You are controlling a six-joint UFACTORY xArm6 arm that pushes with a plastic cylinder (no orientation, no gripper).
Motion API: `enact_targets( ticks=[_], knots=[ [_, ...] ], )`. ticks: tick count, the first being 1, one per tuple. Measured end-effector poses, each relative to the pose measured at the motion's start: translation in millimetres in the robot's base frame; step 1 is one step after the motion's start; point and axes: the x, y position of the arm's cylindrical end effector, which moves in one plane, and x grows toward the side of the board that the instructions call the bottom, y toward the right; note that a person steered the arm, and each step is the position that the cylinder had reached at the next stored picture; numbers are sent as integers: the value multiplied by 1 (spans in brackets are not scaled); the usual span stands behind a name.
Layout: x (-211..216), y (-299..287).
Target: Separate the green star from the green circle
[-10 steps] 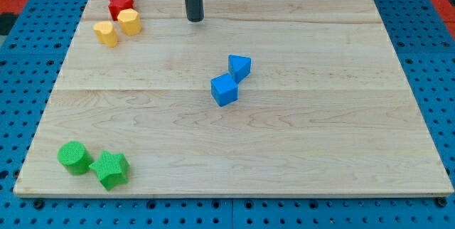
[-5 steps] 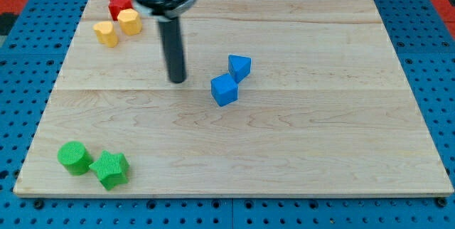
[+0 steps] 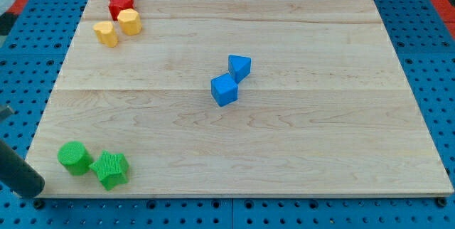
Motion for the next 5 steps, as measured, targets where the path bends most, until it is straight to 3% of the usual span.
enact_targets(
  ticks=[3,4,5],
  knots=[
    [-27,158],
    [-28,114],
    [-41,159]
  ],
)
